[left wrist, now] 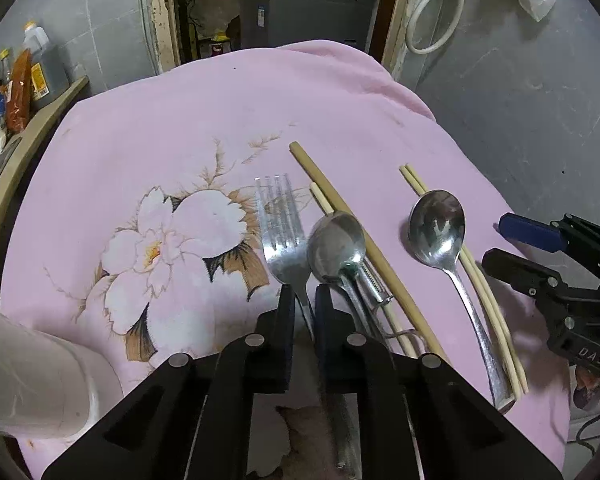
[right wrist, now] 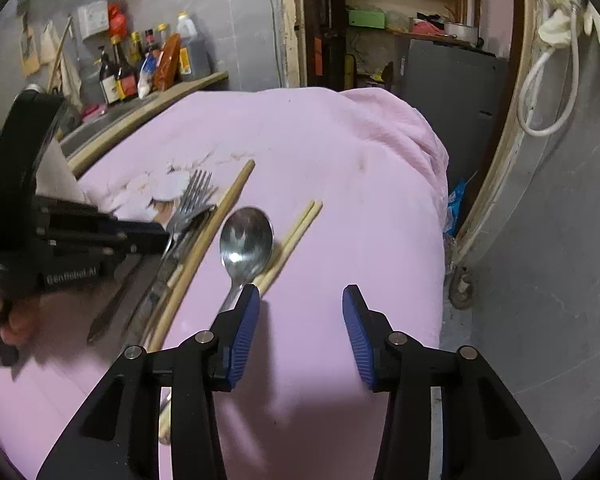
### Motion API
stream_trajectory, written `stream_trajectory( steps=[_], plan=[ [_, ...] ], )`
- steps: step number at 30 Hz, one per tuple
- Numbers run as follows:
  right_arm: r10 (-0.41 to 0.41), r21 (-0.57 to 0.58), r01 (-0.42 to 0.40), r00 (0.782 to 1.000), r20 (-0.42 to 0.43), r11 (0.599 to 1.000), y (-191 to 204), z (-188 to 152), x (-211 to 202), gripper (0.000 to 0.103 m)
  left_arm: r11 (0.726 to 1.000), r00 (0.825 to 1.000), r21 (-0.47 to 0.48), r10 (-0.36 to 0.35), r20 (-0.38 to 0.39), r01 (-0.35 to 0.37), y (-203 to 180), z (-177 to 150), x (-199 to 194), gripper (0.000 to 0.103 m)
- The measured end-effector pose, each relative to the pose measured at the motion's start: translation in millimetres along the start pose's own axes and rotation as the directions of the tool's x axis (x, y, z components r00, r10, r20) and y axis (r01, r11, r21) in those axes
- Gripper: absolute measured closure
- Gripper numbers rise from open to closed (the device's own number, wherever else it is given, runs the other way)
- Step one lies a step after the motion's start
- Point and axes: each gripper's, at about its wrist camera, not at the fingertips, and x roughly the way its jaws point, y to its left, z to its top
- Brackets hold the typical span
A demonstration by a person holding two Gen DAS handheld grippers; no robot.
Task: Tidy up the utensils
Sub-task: 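Grasp a steel fork with the left tool while the right tool grasps a chopstick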
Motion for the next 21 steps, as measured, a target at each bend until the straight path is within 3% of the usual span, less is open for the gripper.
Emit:
stream_trajectory(
  steps=[5,11,21],
  plan=[
    [0.016,-0.001,-0.016,1.0,-0.017,1.0,6.0,-1.6,2.4,0.062,0.999,1.0,-0.032,-0.002,0.004,0.002,6.5,-5.0,-5.3,0.099],
    [-0.04,-0.073,0.035,0.997,-0.06,0.997,17.4,4.3,4.3,0.062,1.0,1.0,-0.031,0.001,-0.001,-0.001,5.5,-13.2,-12.3,0.099],
    [-0.024,-0.022,0.021,0.99,-0.137,1.0,15.9,15.7,14.7,0.066,0.999,1.0,-0.034,-0.028,0.01,0.029,11.3,-25.6,-22.9,0.099]
  ],
)
